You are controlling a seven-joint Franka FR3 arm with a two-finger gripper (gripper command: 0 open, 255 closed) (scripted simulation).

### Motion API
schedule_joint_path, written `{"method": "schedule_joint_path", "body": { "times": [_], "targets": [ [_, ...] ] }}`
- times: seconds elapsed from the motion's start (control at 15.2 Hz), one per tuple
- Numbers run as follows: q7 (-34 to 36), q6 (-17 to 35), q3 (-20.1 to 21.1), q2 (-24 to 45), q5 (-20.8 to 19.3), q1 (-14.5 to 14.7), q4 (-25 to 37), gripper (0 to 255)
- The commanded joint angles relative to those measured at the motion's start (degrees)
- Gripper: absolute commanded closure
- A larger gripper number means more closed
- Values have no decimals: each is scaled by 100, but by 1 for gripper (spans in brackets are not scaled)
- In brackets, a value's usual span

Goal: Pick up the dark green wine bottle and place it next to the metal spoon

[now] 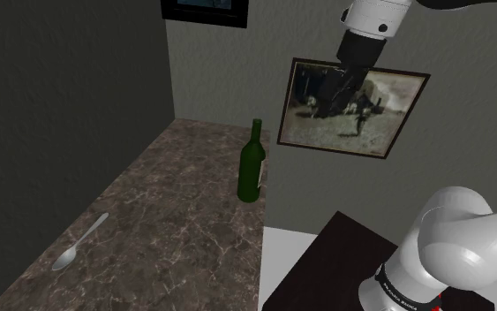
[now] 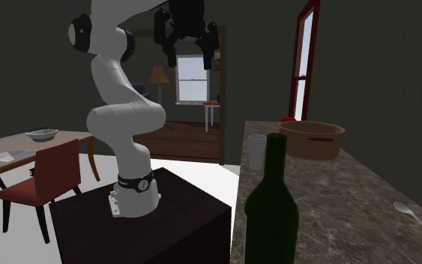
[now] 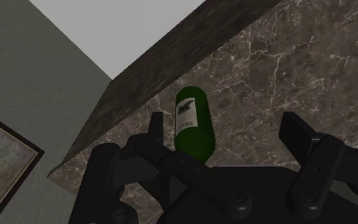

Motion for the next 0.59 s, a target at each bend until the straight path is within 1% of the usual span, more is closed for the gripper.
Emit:
{"method": "schedule_joint_path", "body": {
  "times": [0.0,0.53],
  "targets": [
    [0,0,0,0,0,0,0,0],
    [125,1161,-57,1504,92,-122,286,0]
  ]
}}
